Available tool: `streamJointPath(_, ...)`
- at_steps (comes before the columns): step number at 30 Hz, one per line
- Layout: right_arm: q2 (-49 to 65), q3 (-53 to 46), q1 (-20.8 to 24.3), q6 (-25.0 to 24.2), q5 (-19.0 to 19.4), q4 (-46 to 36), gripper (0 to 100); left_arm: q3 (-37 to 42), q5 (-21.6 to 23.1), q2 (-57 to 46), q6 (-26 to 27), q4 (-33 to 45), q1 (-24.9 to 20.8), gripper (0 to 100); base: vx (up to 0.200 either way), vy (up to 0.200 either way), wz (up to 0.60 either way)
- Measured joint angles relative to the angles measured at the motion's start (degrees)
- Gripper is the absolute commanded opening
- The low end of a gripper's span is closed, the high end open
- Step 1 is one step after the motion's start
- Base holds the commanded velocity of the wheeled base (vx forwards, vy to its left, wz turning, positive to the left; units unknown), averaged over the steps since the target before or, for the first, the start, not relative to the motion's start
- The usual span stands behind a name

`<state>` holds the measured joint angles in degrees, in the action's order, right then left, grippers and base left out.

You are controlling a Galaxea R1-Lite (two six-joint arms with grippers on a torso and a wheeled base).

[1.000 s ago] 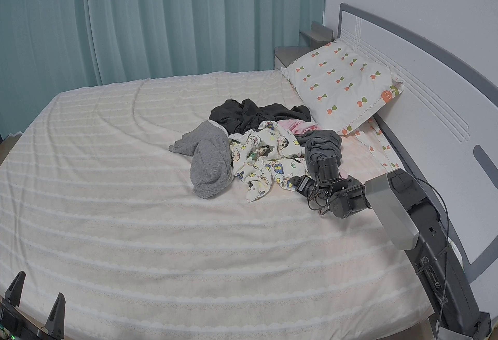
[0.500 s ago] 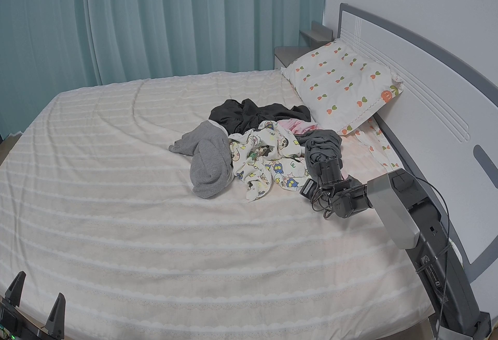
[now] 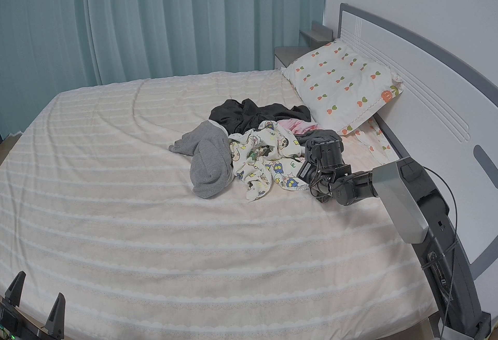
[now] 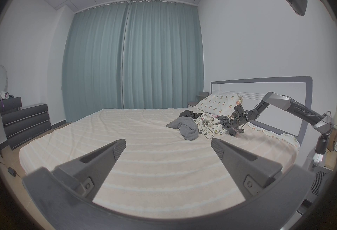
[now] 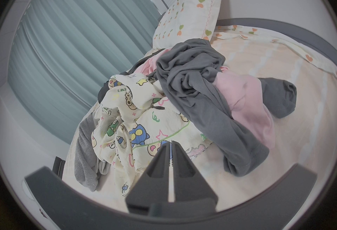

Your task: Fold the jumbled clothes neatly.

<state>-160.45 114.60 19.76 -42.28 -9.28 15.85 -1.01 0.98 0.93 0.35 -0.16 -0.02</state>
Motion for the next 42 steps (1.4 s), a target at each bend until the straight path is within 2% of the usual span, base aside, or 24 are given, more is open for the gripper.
streamJointPath(10, -0.38, 0.0, 0.13, 0.38, 0.48, -0.37, 0, 0.0, 0.0, 0.0, -0.02, 0.0, 0.02, 100, 0.0, 0.0, 0.0)
streamJointPath(11, -0.49, 0.0, 0.11, 0.38, 0.5, -0.3, 100, 0.0, 0.0, 0.0, 0.0, 0.0, 0.02, 100, 0.0, 0.0, 0.0)
streamJointPath(42, -5.89, 0.0, -0.5, -2.88, -1.21, 2.73, 100, 0.0, 0.0, 0.0, 0.0, 0.0, 0.02, 100, 0.0, 0.0, 0.0)
